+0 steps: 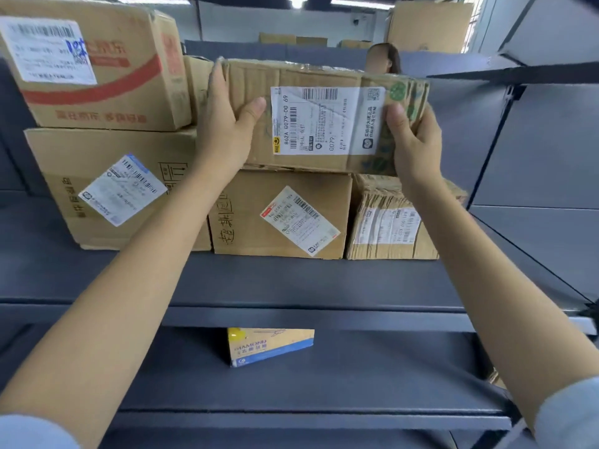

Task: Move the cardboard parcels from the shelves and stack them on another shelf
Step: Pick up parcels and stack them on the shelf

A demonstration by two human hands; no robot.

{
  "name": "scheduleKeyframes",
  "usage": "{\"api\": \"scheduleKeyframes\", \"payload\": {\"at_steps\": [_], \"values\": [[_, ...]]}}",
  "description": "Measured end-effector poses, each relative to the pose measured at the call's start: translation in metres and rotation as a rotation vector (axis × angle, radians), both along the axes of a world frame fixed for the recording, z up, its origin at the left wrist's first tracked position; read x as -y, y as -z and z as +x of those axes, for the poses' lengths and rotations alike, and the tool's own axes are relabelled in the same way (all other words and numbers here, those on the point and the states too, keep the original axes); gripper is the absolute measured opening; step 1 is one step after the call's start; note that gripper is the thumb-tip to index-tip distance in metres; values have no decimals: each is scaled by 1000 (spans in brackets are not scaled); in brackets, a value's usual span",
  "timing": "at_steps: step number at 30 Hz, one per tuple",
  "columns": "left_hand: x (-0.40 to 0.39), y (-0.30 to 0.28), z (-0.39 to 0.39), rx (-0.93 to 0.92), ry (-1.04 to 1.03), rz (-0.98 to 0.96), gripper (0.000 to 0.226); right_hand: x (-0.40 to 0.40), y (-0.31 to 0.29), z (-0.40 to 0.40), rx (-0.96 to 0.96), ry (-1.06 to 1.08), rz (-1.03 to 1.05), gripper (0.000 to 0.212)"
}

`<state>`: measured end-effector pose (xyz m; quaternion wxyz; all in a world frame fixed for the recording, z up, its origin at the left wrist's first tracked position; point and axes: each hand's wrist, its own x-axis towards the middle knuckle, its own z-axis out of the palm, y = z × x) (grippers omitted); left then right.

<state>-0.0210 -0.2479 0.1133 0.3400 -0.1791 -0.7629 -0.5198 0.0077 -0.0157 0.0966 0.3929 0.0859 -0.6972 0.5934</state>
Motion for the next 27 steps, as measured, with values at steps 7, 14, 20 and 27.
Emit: {"api": "scheduleKeyframes", "payload": {"at_steps": [7,14,20,27], "values": [[8,27,-44,-18,-353,-483,84,20,17,-64,94,-77,233,49],[15,30,-63,-119,-449,-658,83,27,20,-73,-50,-19,313,79],[14,25,-69,-127,-437,-705,95,26,25,-89,-73,9,331,66],[11,37,-73,-179,-502,-778,95,30,28,-85,-82,80,464,72]]}}
